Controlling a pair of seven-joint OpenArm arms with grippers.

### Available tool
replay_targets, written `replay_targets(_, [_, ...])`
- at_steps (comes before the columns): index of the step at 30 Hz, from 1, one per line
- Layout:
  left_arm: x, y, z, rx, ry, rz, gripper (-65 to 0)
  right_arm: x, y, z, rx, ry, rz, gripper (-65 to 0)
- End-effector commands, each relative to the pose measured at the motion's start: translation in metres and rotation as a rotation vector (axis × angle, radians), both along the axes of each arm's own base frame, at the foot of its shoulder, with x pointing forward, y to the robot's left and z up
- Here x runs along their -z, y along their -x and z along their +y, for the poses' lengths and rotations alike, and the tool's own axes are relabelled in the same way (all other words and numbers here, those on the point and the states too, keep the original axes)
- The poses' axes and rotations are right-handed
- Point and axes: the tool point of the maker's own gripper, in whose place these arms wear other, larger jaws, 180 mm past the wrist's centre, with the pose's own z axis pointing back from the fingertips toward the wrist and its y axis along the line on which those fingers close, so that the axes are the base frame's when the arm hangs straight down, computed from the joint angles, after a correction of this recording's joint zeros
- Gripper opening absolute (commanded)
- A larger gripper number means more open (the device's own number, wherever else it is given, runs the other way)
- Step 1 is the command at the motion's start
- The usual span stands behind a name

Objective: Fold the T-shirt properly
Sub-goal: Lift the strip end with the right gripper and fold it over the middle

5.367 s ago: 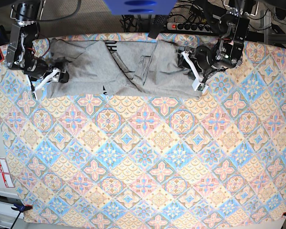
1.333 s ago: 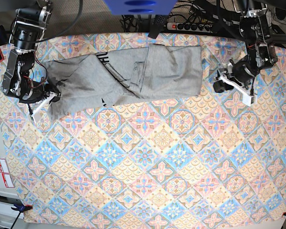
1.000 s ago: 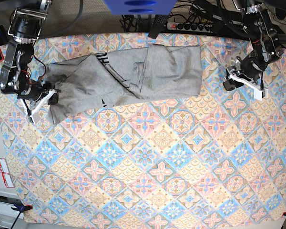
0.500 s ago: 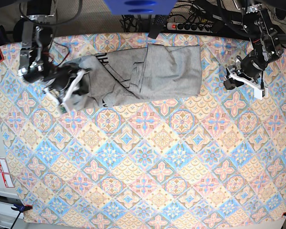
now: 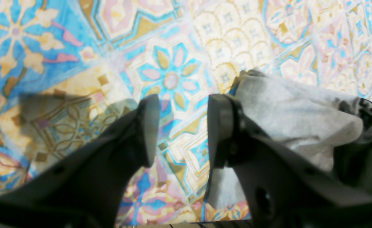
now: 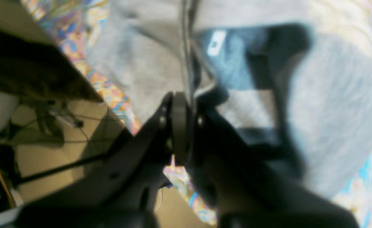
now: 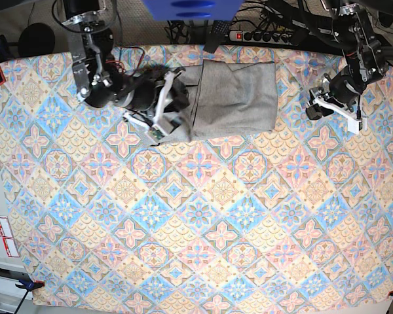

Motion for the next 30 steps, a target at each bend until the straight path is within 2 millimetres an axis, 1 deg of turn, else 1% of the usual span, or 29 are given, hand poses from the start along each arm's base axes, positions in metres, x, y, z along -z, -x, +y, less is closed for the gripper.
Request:
replay_targets(1, [-0.008,-0.006,0.004,0.003,-0.016,-0.031,-41.7,-0.018,-0.014,0.008,-0.016,-0.038,-0.068,-65.0])
replay_targets(5, [-0.008,-0.006,0.004,0.004,-0.017,-0.029,-41.7,-0.031,-0.022,0.029,-0.1,-0.045,-0.12,-65.0])
replay_targets(10, [-0.007,-0.005,0.004,0.005,-0.018,-0.027,-41.7,-0.043,-0.025,0.053,-0.2,-0.051,-0.17,-65.0])
replay_targets(12, [-0.007,-0.005,0.005,0.004,-0.019,-0.026,-41.7,-0.048,-0.024,0.061,-0.259,-0.052,-0.201,-64.1])
replay_targets(16, [-0.007,-0.004,0.005,0.002,-0.019,-0.024,-41.7,-0.059,-0.017,0.078,-0.448,-0.056,-0.303,-63.7])
replay_targets(18, [-0.007,-0.004,0.005,0.001,-0.019,-0.023,-41.8,-0.062,-0.017,0.084,-0.492,-0.053,-0.325,-63.6])
replay_targets(22, [-0.006,-0.004,0.004,0.0,-0.017,-0.023,-41.9,-0.054,-0.014,0.092,-0.55,-0.035,-0.31,-63.6])
replay_targets(24, [-0.004,-0.003,-0.002,-0.007,0.002,-0.023,-41.9,-0.054,-0.013,0.095,-0.572,-0.03,-0.314,-63.6])
replay_targets(27, [-0.003,-0.003,-0.004,-0.008,0.006,-0.021,-41.9,-0.051,-0.01,0.1,-0.604,-0.023,-0.311,-63.6])
replay_targets(30, [-0.001,0.001,-0.004,-0.011,0.007,-0.014,-41.9,-0.044,-0.013,0.103,-0.633,-0.002,-0.3,-63.6])
